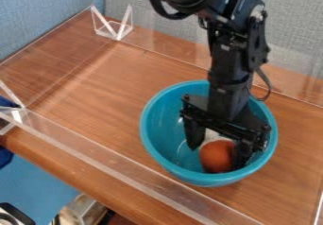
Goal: Put the mushroom in the blue bowl
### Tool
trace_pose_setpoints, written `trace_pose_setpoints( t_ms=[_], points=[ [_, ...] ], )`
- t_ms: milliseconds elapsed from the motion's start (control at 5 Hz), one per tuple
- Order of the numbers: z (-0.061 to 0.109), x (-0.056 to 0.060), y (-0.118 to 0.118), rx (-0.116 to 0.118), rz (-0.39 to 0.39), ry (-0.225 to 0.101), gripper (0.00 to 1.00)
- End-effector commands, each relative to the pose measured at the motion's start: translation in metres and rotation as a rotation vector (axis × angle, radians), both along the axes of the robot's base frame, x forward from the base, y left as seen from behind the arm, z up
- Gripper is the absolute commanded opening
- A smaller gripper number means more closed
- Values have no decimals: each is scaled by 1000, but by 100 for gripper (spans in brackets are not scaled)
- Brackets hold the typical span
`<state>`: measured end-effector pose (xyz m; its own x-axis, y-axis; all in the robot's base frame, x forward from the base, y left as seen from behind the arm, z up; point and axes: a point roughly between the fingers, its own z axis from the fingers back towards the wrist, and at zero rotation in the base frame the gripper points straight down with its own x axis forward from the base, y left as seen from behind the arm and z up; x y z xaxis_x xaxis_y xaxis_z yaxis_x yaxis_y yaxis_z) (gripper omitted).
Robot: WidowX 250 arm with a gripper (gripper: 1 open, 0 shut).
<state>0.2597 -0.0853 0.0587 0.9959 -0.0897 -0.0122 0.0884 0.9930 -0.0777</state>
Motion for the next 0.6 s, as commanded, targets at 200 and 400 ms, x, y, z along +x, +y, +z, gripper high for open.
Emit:
trace_pose_setpoints(
  t_ms=[200, 400],
  points=[
    [27, 7, 4, -25, 25, -82, 100],
    [47, 10, 7, -26, 45, -118, 100]
  ],
)
